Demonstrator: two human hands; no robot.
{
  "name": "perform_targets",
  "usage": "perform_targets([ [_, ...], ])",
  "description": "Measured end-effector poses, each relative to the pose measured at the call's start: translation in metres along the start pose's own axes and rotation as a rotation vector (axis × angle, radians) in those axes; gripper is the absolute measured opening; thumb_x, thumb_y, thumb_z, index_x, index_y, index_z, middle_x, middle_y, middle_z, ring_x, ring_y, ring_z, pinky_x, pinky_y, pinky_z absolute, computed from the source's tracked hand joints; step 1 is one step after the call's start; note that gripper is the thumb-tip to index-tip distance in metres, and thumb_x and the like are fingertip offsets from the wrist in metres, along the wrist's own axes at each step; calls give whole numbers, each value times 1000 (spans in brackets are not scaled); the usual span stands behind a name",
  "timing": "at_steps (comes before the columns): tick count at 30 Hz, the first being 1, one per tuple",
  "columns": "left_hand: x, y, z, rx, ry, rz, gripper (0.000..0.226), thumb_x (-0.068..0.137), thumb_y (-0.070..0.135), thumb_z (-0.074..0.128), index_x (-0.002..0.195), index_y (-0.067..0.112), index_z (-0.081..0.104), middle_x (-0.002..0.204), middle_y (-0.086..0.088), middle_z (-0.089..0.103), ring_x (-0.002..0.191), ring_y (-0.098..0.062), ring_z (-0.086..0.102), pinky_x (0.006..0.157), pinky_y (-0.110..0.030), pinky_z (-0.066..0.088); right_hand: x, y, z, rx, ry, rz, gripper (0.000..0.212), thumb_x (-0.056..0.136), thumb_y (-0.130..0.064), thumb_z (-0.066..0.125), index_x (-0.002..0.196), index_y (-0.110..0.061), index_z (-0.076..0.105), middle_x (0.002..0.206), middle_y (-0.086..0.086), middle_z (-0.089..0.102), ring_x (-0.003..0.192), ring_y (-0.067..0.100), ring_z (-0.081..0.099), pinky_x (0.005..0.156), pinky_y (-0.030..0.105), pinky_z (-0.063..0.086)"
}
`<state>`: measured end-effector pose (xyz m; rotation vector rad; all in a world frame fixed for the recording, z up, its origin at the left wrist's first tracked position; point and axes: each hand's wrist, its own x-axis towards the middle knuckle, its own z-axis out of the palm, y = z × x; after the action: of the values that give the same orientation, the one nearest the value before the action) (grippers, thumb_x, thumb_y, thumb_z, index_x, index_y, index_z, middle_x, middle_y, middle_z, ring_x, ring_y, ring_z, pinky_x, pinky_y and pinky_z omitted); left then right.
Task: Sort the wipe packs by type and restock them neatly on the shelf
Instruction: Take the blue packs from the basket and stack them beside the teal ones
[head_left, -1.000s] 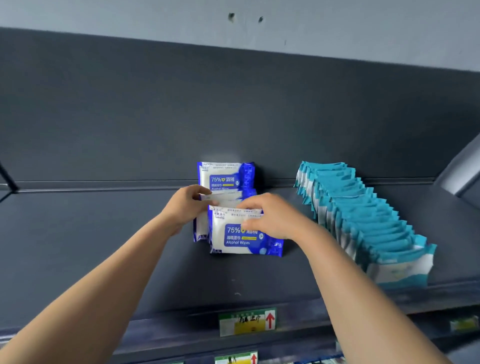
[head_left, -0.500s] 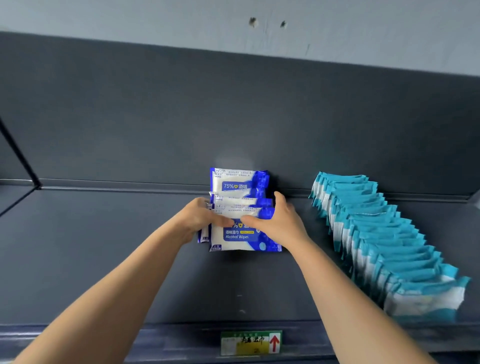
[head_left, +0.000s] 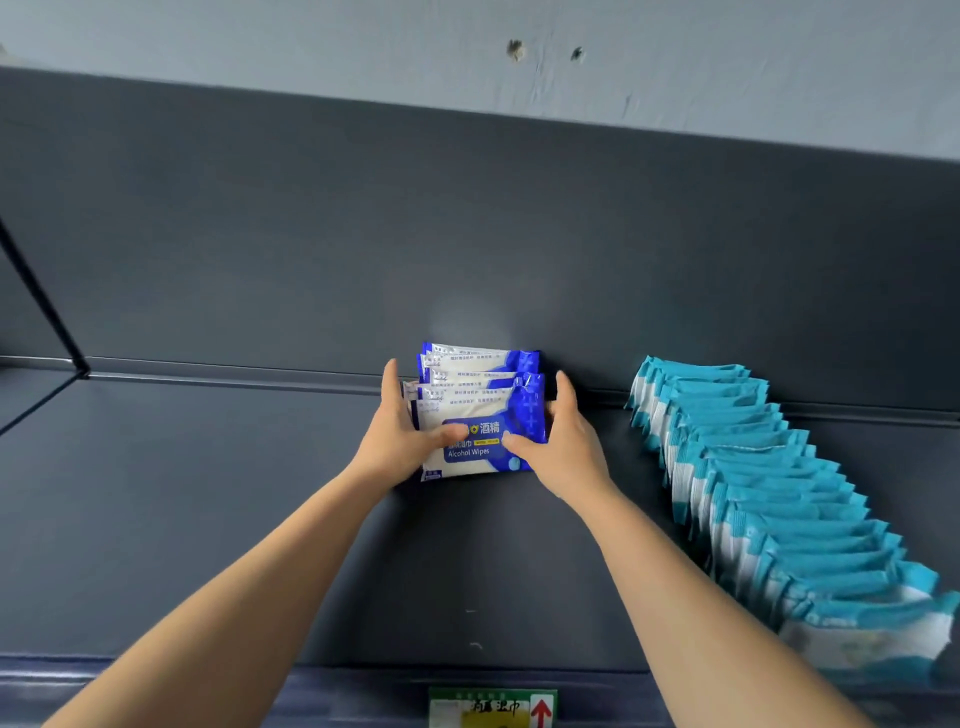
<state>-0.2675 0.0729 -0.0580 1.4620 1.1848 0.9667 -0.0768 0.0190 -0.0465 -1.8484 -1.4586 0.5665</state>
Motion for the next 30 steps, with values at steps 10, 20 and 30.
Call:
perform_targets([
  [10, -3, 2, 10, 479, 71, 70, 80, 73, 29, 80, 136, 19, 31, 108, 15, 56, 115, -21, 56, 103, -45, 37, 1, 8, 8, -283, 54, -53, 51, 80, -44, 71, 113, -17, 43, 115, 0, 63, 103, 24, 57, 87, 41, 48],
  [20, -25, -1, 14, 688, 196, 138, 118, 62, 38, 86, 149, 14, 10, 153, -6, 27, 139, -26, 28, 107, -49, 35, -20, 16, 2, -392, 13, -85, 51, 84, -46, 66, 116, -13, 46, 120, 6, 59, 108, 23, 54, 84, 35, 46],
  [30, -49, 3, 25, 1293, 115, 673, 58, 63, 24, 84, 116, 14, 63, 122, -10, 60, 119, -31, 53, 95, -44, 44, -84, 12, -17, -655, 64, -96, 40, 94, -42, 54, 125, -17, 51, 122, 4, 58, 115, 25, 52, 85, 37, 46],
])
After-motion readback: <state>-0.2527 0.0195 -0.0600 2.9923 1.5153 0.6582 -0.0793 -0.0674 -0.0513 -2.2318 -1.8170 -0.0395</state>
